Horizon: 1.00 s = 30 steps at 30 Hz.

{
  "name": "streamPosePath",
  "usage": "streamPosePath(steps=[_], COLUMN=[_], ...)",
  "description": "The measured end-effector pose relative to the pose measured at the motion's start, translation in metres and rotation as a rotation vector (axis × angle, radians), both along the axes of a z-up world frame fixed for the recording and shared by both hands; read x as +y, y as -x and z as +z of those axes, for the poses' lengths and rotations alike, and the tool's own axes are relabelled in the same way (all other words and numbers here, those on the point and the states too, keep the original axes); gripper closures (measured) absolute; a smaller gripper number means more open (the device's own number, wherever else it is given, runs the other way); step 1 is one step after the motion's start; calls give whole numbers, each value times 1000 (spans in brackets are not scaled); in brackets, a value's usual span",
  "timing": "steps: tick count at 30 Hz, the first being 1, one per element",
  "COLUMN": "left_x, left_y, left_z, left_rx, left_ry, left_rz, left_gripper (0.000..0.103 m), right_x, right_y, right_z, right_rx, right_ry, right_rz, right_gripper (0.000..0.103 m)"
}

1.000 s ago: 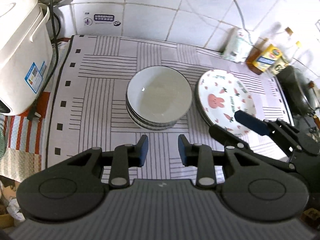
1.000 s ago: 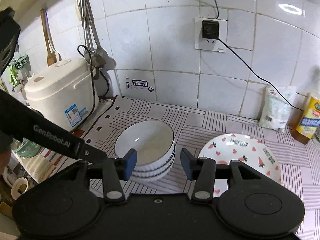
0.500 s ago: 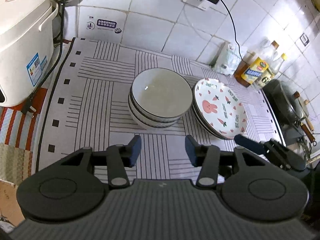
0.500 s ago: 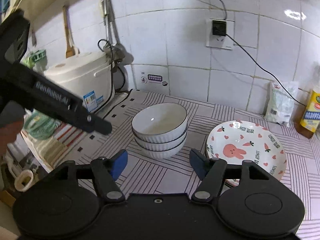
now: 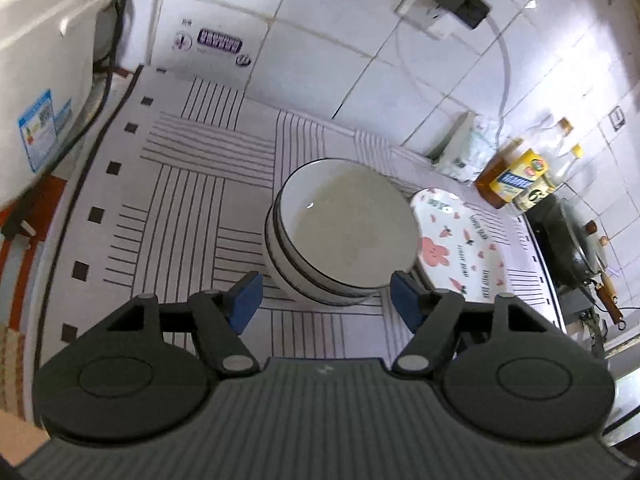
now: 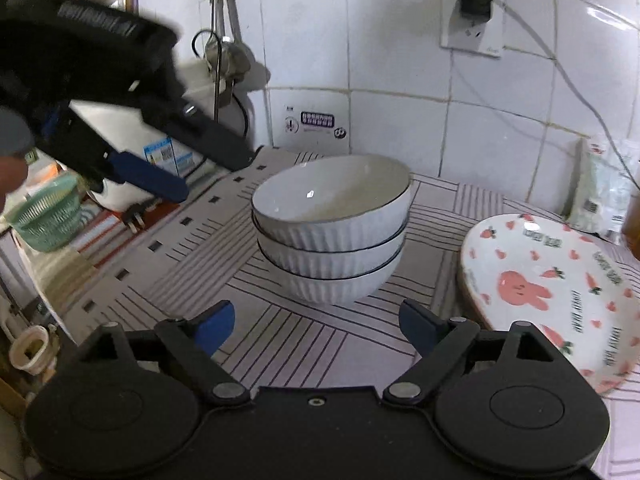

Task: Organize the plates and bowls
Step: 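Grasp the stack of three white bowls with both grippers, then carry the bowl stack with both grippers onto the pink bunny plate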

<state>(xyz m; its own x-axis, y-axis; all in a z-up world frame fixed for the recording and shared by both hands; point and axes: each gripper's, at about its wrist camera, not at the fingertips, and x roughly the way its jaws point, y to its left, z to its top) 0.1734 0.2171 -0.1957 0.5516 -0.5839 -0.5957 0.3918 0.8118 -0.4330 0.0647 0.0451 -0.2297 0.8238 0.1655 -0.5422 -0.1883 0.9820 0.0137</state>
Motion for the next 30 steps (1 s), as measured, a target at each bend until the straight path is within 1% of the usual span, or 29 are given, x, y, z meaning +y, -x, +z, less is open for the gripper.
streamPosePath(steps=[3,5,8,10,14,16,18,20,22,24,27,30], left_x=[-6,-9,-14,-15,-15,-15,-15,-17,-19,-20,-20,-19], left_y=[-17,-27,-40,-46,-59,-64,-68,-72,-73,-74,-79,-86], left_z=[-15,-23,-32,-34,-40,-45,-52,-58,-63,-67,-72,-77], left_rx=[28,46,58,48,64,86,104,128,126,129,142,155], left_ry=[-1,4,11,20,54,72,88,92,97,100,132,171], left_rz=[-3,-17,-35,-31,-25,-23,-17,8,16,29,40,48], left_gripper=[33,33,33,33,35,39,42,44,49,50,51,50], right_x=[7,11,11,8,2,3,4,6,6,5,7,11], right_y=[-17,-27,-37,-44,-58,-61,-64,-67,-69,-70,-73,-75], right_z=[-19,-25,-26,-25,-27,-29,-30,-31,-31,-31,-33,-38], right_rx=[-3,-3,-23,-31,-29,-35,-42,-48,-52,-52,-41,-49], right_ry=[38,58,62,58,27,30,29,40,40,37,69,110], right_rz=[-7,-24,-26,-32,-6,2,3,3,8,10,17,10], right_gripper=[11,11,11,11,6,2,0,0,0,0,0,0])
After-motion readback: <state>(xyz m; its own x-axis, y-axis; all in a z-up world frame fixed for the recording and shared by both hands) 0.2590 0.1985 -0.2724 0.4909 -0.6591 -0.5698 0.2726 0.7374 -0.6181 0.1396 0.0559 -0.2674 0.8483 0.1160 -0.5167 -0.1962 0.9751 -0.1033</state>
